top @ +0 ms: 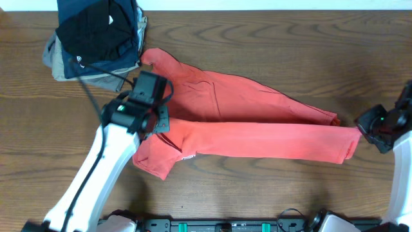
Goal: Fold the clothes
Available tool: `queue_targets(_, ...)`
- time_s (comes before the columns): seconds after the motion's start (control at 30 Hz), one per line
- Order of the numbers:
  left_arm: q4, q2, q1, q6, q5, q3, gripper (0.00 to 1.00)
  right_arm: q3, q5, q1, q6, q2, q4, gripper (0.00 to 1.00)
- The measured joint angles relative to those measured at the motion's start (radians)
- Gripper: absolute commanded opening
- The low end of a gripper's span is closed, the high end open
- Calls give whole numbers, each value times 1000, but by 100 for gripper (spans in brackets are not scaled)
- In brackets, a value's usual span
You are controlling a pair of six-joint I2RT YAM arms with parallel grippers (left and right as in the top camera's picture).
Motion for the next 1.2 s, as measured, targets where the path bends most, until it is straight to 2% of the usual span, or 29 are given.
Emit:
queue_targets(0.3, 162, 181, 10, 4, -130, 0, 6, 0, 1, 49, 23, 93, 72, 1)
queue_targets(0.53, 255, 245, 82, 4, -150, 0, 6, 0, 3, 65, 43, 194, 106, 1)
queue_targets(0.6, 277, 252, 106, 3, -148, 0, 11, 0, 2, 67, 48, 225, 121, 1)
queue_targets(0.63, 286, 254, 114, 6, -149, 0, 22, 0, 2, 69, 49, 237, 128, 1)
queue_targets(0.67, 298, 257, 125, 10, -154, 0, 25, 0, 6, 74, 52, 253, 138, 1)
queue_targets(0.87, 346, 257, 156, 6, -175, 0, 28, 0, 34, 105, 67, 311, 193, 1)
queue_targets(0.9, 349, 257, 156, 6, -174, 0, 29, 0, 41, 116, 70, 319, 208, 6)
queue_targets(0.97, 354, 257, 154, 6, -165, 0, 30, 0, 48, 136, 77, 333, 236, 22)
queue_targets(1.03, 355, 257, 154, 10, -148, 0, 40, 0, 51, 156, 84, 346, 251, 51)
queue_targets(1.07, 355, 257, 154, 14, -140, 0, 49, 0, 52, 165, 79, 351, 255, 60)
queue_targets(1.1, 357, 257, 154, 13, -129, 0, 53, 0, 55, 174, 75, 354, 261, 70)
queue_targets(1.2, 344, 257, 154, 7, -84, 0, 54, 0, 59, 186, 59, 355, 265, 93)
